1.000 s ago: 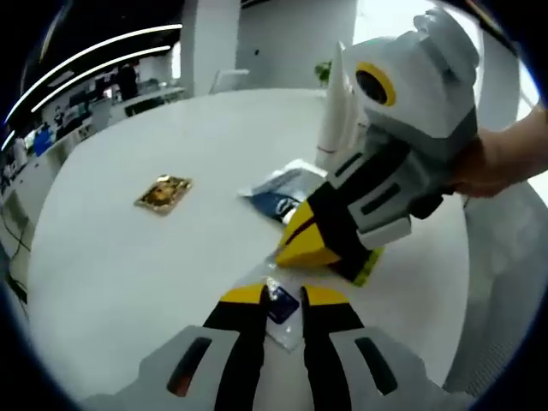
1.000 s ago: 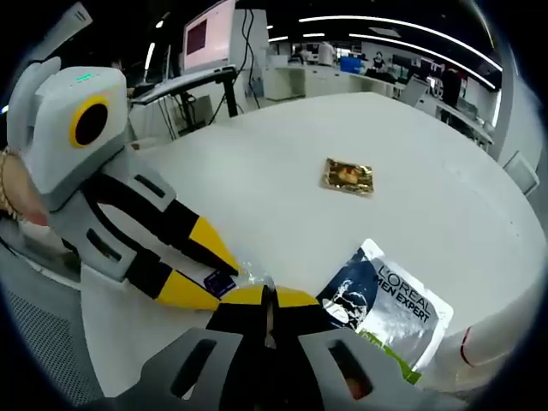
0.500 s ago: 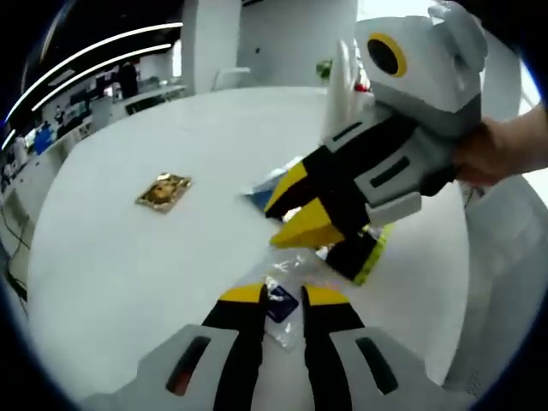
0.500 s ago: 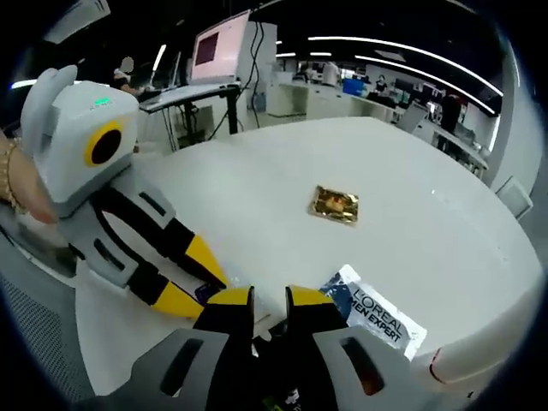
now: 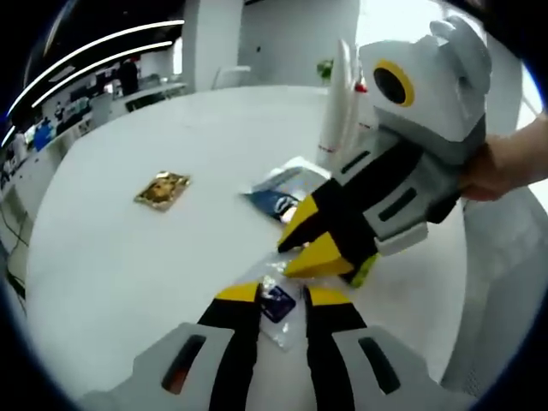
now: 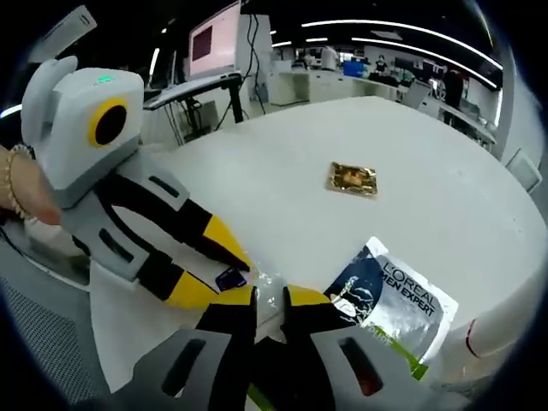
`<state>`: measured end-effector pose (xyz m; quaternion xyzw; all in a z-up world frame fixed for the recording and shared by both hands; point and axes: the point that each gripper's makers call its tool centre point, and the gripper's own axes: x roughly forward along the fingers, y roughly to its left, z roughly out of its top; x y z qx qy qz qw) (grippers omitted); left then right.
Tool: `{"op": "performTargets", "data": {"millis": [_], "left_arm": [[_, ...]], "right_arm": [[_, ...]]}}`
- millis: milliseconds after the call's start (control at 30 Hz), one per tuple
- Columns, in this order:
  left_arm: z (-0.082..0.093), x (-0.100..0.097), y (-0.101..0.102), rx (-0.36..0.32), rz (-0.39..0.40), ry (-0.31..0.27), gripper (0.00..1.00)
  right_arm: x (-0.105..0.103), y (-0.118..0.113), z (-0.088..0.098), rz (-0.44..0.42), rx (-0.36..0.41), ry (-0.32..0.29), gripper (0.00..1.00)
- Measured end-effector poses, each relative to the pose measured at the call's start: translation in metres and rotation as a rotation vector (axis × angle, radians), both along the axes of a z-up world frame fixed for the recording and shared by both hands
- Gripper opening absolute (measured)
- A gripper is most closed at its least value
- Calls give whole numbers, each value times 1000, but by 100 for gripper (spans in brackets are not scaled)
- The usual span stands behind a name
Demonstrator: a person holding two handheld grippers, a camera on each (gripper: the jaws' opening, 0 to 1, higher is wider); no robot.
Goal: Arrange the skincare products in the storage area until every visible bottle or jar stands upright without overlapping.
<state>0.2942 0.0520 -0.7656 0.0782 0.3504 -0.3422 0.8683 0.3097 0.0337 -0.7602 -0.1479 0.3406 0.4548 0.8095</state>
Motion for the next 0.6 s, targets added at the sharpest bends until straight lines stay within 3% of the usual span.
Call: {"op": "performTargets", "data": {"millis": [100,600], "left_arm": [[0,1,-2,-7,-2,-1,22],[8,3,-1,-10,3,-5,23]], "right_arm": [[0,-1,-2,-20,20,37,14],[3,-2,-1,-28,30,25,14]]}}
